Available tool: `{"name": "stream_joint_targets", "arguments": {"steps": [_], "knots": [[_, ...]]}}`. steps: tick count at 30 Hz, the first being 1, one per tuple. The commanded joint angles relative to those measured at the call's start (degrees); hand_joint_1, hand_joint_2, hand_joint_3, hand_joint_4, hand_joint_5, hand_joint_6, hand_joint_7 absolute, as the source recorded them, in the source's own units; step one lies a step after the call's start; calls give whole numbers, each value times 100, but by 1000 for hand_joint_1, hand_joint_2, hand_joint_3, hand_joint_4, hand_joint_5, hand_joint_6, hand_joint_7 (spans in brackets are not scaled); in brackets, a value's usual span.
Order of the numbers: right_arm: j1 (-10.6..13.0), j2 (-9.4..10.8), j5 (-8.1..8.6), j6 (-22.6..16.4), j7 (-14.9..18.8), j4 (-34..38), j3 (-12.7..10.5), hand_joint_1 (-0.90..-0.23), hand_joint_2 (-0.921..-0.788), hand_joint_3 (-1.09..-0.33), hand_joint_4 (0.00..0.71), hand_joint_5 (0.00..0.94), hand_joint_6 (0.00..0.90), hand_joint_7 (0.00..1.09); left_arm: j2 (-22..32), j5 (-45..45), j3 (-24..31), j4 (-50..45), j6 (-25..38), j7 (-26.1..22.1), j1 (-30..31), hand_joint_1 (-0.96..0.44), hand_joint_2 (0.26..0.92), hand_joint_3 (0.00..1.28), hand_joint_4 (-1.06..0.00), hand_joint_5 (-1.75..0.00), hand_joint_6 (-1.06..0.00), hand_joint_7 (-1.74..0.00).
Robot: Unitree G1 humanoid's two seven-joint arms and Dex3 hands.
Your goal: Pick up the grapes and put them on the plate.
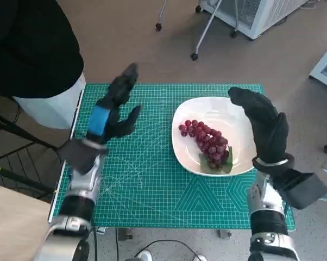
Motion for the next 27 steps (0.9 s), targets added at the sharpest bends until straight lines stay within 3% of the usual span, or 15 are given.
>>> {"name": "stream_joint_targets", "arguments": {"steps": [1, 6, 27], "knots": [[-41, 34, -47, -49, 63, 181, -12, -489, -921, -538, 240, 6, 205, 15, -153, -395, 73, -481, -3, -333, 351, -649, 921, 664, -98, 0, -200, 0], [-109, 47, -57, -112, 109, 311, -6, -489, -921, -534, 243, 7, 207, 15, -245, -635, 167, -710, -57, -535, 603, -647, 921, 670, -73, 0, -189, 0], [-237, 35, -99, -210, 210, 596, 1, -497, -921, -526, 249, 5, 212, 15, -289, -559, 330, -675, -413, -504, 772, -642, 921, 670, -34, 0, -136, 0]]}}
